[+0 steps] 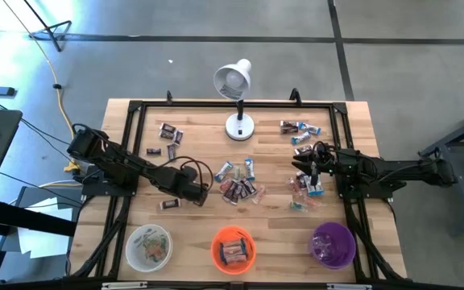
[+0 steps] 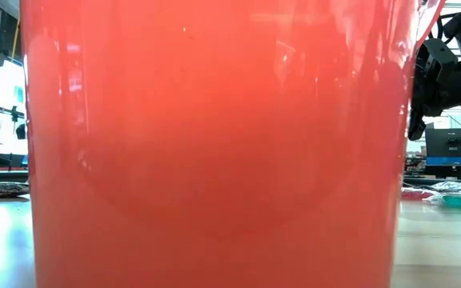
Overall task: Organize candy in baskets
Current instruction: Put the brown chocolate bar into the purple bucket
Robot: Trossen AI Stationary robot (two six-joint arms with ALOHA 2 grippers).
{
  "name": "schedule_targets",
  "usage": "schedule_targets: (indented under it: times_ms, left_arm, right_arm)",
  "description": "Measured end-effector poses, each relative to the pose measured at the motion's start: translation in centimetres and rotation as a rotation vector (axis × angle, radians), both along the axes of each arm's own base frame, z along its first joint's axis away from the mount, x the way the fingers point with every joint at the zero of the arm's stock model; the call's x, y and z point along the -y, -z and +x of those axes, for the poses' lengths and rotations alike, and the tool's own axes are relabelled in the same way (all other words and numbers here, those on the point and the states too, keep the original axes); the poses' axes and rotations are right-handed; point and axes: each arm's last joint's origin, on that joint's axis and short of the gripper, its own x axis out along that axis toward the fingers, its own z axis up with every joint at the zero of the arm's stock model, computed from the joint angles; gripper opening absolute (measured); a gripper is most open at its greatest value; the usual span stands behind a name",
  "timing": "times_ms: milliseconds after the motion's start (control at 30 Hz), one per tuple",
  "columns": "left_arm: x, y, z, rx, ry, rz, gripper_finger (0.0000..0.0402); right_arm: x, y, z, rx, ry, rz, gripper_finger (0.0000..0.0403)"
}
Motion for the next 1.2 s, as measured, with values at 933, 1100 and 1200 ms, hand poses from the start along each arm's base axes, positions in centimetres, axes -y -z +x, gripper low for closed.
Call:
schedule_targets:
  times_ms: [933, 1100, 1200]
  left_arm:
    - [0.12, -0.42, 0.62, -0.011, 0.207, 0.033, 0.0051]
    - [0.12, -0.45, 0.66, 0.003, 0.138, 0.022, 0.0051]
    - [0.13, -0.46, 0.67, 0.008, 0.114, 0.018, 0.0051]
  right_arm:
    - [0.38, -0.22, -0.07, 0.048, 0.15, 0.063, 0.0152]
    - [0.45, -0.2, -0.1, 0.083, 0.196, 0.17, 0.0152]
    - [0.54, -0.24, -0.14, 0.121, 0.248, 0.253, 0.0152]
